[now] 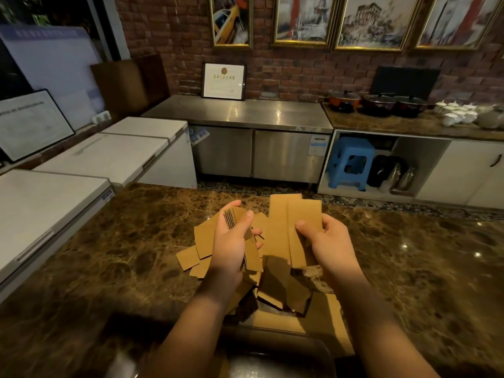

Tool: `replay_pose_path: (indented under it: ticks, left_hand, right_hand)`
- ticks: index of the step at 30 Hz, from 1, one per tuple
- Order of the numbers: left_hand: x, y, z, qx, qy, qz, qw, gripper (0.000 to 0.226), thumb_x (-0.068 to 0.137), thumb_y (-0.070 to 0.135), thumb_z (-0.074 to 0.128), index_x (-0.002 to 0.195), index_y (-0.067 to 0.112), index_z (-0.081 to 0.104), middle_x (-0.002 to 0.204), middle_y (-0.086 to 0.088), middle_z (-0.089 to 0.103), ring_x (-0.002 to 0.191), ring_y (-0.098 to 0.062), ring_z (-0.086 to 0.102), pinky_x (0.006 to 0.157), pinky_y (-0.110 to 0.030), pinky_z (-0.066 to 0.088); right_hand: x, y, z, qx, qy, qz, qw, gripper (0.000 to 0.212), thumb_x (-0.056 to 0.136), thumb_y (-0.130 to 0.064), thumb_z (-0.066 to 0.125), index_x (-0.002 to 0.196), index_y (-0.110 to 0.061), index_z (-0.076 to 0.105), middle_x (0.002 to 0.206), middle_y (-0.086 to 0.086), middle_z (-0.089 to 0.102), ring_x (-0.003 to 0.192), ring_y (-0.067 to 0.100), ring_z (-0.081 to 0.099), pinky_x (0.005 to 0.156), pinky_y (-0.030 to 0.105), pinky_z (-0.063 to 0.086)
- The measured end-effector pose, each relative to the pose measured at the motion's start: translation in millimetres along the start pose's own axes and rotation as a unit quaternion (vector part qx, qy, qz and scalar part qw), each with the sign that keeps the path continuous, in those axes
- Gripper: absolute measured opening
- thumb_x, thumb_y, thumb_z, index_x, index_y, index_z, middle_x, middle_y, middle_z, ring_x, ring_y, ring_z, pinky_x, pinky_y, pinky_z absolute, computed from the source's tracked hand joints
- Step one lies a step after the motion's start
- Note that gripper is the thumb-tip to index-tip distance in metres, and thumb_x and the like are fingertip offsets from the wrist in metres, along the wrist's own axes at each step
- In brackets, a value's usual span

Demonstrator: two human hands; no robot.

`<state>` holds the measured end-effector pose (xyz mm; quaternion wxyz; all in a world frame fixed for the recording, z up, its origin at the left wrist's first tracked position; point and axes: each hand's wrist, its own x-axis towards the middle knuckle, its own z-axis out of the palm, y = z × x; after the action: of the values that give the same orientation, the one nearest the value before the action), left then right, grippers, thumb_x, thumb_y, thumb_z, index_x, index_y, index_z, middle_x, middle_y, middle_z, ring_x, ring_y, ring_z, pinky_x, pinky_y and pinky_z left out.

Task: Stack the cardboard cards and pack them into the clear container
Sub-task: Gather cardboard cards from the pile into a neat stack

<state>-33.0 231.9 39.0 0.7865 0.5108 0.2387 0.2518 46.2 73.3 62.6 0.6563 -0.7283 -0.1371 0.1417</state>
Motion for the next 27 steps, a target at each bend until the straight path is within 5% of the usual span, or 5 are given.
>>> replay_pose_path:
  ticks: [8,12,19,23,27]
  left_hand:
    - [-7,4,-1,-0.047,-0.081,-0.019,0.995,0.036,0.092,0.016,0.068,0.116,0.043,0.067,0.098,0.003,0.078,0.089,-0.024,0.076,0.063,-0.034,0.061]
    - [-6,6,-3,-0.054,-0.082,-0.026,0.995,0.060,0.083,-0.006,0.069,0.114,0.045,0.068,0.114,-0.002,0.067,0.099,-0.031,0.068,0.060,-0.036,0.061]
    - [1,9,-9,-0.043,-0.119,-0.014,0.992,0.062,0.081,-0.006,0.070,0.111,0.048,0.069,0.090,0.012,0.077,0.082,-0.019,0.076,0.064,-0.040,0.062]
    - [-2,11,-2,-0.066,-0.097,-0.059,0.991,0.038,0.079,0.038,0.075,0.115,0.043,0.068,0.098,0.002,0.079,0.084,-0.024,0.077,0.062,-0.041,0.062]
    - [0,18,-2,-0.082,-0.087,-0.175,0.977,0.061,0.066,0.065,0.067,0.119,0.034,0.064,0.097,-0.013,0.079,0.077,-0.032,0.077,0.058,-0.041,0.061]
  right_hand:
    - [-5,-15,-1,0.038,-0.069,0.070,0.994,0.026,0.095,-0.018,0.066,0.121,-0.022,0.066,0.108,0.000,0.077,0.096,0.019,0.075,0.086,0.043,0.061]
    - [-7,-13,-3,0.144,-0.094,0.111,0.979,0.028,0.094,-0.018,0.065,0.122,-0.018,0.066,0.106,0.006,0.078,0.095,0.025,0.076,0.080,0.045,0.060]
    - [-6,-9,-6,0.212,-0.110,0.144,0.960,0.027,0.095,-0.019,0.063,0.122,-0.017,0.067,0.108,0.008,0.078,0.096,0.027,0.076,0.077,0.045,0.061]
    - [-9,-8,-1,0.143,-0.110,-0.004,0.984,0.035,0.086,-0.008,0.074,0.116,-0.025,0.067,0.108,0.001,0.078,0.098,0.020,0.075,0.076,0.036,0.063]
    - [-10,-3,-9,0.011,-0.082,-0.304,0.949,0.039,0.080,0.014,0.070,0.085,-0.025,0.069,0.102,-0.004,0.079,0.109,0.016,0.070,0.090,0.036,0.058]
